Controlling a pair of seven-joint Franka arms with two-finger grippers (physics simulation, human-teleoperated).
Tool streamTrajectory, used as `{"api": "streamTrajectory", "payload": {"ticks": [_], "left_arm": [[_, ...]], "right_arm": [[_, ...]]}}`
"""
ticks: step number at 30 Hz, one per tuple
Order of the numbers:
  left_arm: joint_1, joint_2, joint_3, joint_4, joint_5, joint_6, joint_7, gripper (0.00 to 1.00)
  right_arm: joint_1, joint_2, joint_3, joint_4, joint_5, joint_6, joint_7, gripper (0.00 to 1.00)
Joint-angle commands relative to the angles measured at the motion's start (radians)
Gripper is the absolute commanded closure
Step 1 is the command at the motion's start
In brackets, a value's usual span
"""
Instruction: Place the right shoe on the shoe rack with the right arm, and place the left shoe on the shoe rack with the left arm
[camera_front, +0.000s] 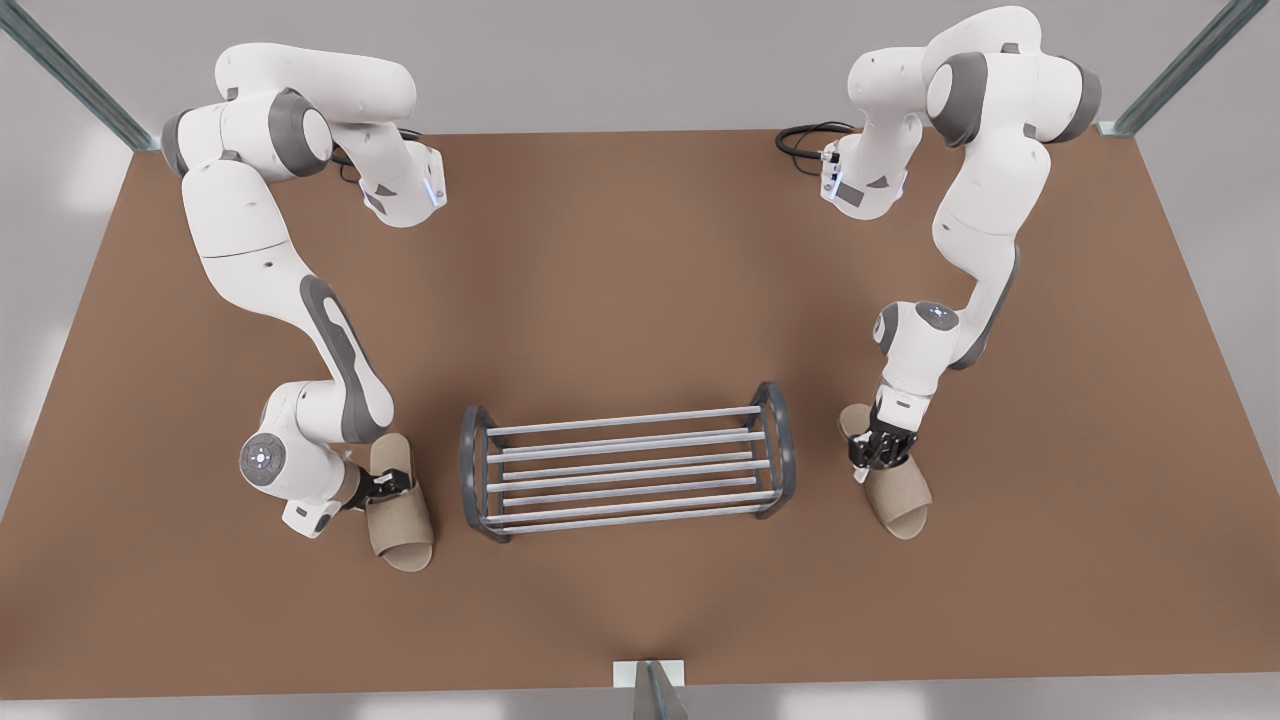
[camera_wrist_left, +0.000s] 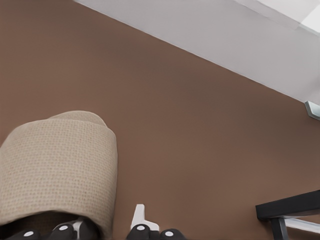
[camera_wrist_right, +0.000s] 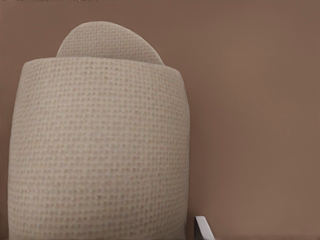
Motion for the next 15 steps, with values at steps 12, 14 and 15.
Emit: {"api": "streamTrajectory", "payload": {"ticks": [12,14,15], "left_arm": [[0.001,-0.01,0.001,0.0,0.001,-0.001,0.006,0.79],[0.001,-0.016,0.001,0.0,0.001,-0.001,0.005,0.79],[0.001,-0.018,0.001,0.0,0.001,-0.001,0.005,0.79]], "right_arm": [[0.002,-0.002,0.0,0.005,0.02,-0.001,0.004,0.29],[0.002,-0.002,0.0,0.007,0.02,-0.001,0.004,0.29],[0.002,-0.002,0.0,0.007,0.02,-0.001,0.004,0.29]]}}
